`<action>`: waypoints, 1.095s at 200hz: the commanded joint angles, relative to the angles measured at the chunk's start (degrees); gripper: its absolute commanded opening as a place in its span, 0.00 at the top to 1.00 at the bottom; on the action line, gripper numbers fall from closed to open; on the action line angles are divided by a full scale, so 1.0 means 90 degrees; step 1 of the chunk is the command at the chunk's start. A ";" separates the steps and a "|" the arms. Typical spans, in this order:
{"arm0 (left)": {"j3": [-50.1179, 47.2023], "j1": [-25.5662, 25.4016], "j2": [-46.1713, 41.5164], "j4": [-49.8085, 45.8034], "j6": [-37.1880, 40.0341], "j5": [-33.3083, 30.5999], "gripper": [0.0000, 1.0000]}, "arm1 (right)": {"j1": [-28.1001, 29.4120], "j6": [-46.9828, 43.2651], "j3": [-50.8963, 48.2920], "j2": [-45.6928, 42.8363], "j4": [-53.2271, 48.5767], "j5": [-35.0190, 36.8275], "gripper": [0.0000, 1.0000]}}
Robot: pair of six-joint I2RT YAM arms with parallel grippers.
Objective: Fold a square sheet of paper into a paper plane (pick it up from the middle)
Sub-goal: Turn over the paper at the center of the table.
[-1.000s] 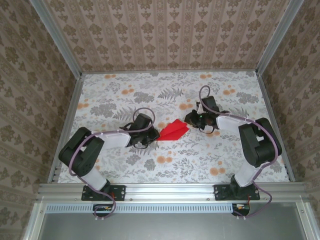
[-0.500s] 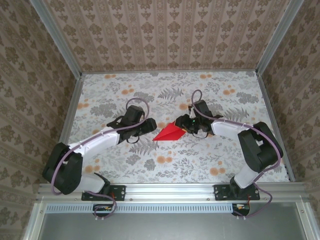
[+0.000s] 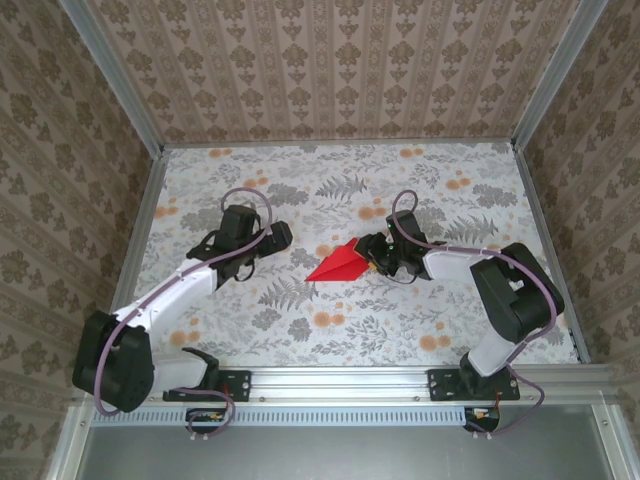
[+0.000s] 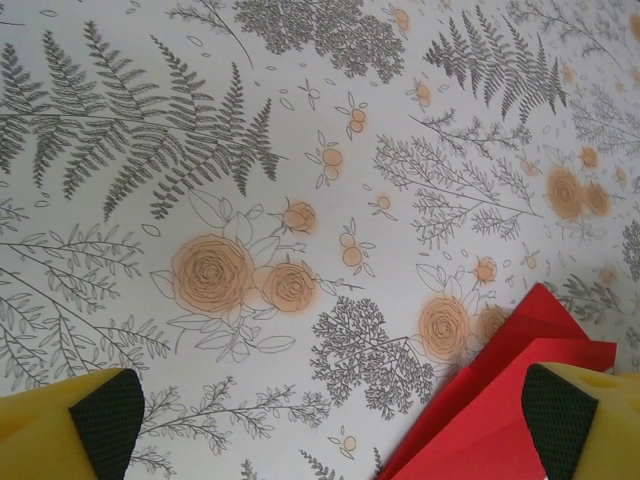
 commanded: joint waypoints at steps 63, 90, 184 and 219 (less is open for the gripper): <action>-0.0072 0.0363 -0.0037 -0.0211 0.0090 0.0292 0.00 | 0.0008 0.0708 0.0099 0.0674 0.1120 -0.0452 0.51; -0.0081 0.0402 -0.0008 -0.0162 0.0051 0.0388 0.00 | 0.0017 0.0927 0.0061 0.0891 0.1714 -0.0677 0.54; -0.0107 0.0520 0.0300 0.0267 0.0014 0.1352 0.00 | 0.0194 0.0962 -0.0139 0.1239 0.2765 -0.0969 0.71; -0.0185 0.0655 0.0326 0.0520 0.0002 0.2117 0.00 | 0.0157 0.0689 -0.0062 0.1051 0.2933 -0.1091 0.88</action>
